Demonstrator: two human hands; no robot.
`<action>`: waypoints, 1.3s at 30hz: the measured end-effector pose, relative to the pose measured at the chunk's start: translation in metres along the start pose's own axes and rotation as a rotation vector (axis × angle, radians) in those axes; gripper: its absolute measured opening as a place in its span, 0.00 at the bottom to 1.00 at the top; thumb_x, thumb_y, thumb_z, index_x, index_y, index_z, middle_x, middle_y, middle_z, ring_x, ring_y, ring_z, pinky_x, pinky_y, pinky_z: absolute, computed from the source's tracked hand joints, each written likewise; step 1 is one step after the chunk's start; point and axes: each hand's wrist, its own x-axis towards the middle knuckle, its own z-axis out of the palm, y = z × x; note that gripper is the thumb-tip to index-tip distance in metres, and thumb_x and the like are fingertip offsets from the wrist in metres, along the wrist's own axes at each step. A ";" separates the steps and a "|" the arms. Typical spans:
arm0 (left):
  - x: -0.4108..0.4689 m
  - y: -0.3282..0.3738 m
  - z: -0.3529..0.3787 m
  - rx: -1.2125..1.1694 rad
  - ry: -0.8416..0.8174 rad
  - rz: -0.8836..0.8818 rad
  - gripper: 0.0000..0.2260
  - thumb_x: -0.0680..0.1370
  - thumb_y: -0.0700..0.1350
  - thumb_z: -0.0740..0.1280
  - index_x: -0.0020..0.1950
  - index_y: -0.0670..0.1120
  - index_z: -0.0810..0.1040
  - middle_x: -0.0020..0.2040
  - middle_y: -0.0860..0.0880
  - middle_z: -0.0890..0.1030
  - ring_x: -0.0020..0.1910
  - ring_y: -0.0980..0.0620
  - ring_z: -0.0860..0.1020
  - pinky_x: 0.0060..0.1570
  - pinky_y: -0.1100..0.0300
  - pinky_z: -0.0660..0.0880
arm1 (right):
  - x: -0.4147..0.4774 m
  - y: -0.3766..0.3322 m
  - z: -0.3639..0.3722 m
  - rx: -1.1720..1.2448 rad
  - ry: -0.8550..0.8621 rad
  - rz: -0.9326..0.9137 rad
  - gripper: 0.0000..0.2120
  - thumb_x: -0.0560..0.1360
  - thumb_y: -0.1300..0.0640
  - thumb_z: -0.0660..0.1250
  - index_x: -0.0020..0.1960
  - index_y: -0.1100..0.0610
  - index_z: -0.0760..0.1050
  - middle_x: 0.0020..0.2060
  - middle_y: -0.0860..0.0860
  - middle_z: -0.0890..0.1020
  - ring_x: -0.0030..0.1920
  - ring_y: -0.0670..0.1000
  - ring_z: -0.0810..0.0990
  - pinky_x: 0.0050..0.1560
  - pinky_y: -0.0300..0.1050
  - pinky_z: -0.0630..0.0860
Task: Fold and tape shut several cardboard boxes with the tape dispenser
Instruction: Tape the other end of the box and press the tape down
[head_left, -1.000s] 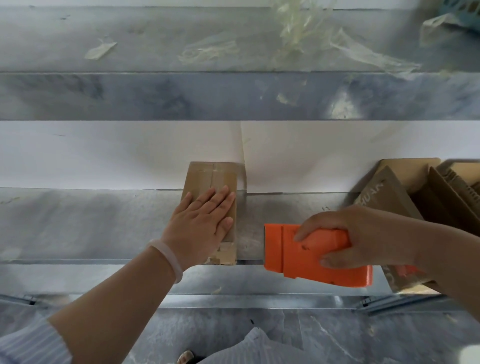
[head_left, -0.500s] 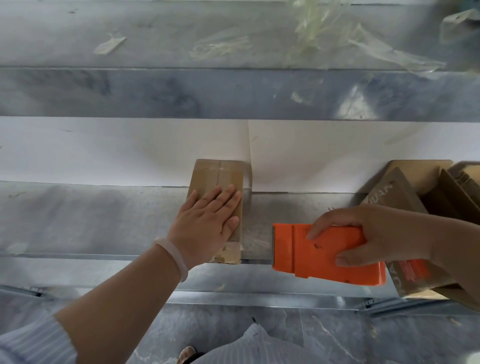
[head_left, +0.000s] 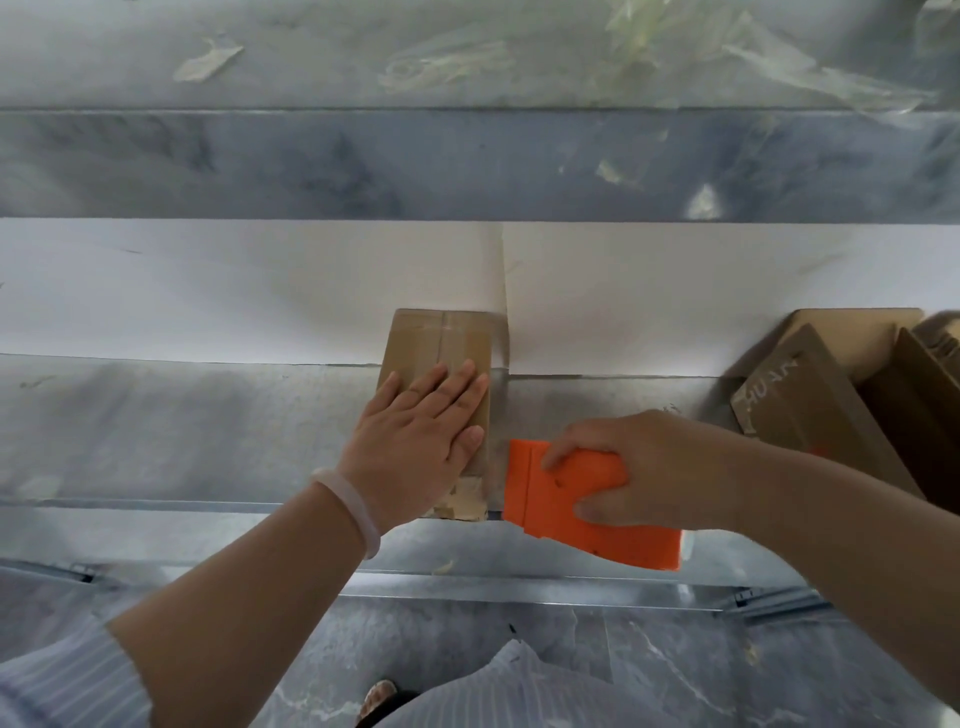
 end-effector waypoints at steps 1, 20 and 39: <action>0.000 0.000 0.000 -0.001 -0.001 0.000 0.31 0.76 0.61 0.33 0.79 0.57 0.48 0.78 0.59 0.50 0.78 0.55 0.51 0.76 0.49 0.48 | 0.003 -0.006 0.001 -0.004 0.014 -0.006 0.18 0.74 0.45 0.70 0.61 0.32 0.71 0.52 0.35 0.73 0.46 0.39 0.74 0.46 0.34 0.74; 0.001 0.001 -0.006 -0.038 -0.037 -0.010 0.35 0.71 0.62 0.27 0.78 0.59 0.42 0.79 0.60 0.44 0.78 0.56 0.46 0.76 0.50 0.45 | 0.009 -0.034 0.012 -0.106 0.066 0.015 0.20 0.74 0.47 0.68 0.63 0.35 0.69 0.53 0.39 0.73 0.50 0.45 0.73 0.42 0.38 0.69; 0.008 -0.025 -0.007 -0.026 -0.100 0.199 0.34 0.76 0.69 0.35 0.79 0.57 0.39 0.80 0.55 0.42 0.79 0.51 0.43 0.76 0.45 0.41 | -0.022 -0.094 0.099 -0.327 0.409 0.415 0.25 0.80 0.52 0.58 0.73 0.43 0.52 0.33 0.48 0.73 0.28 0.49 0.70 0.24 0.40 0.62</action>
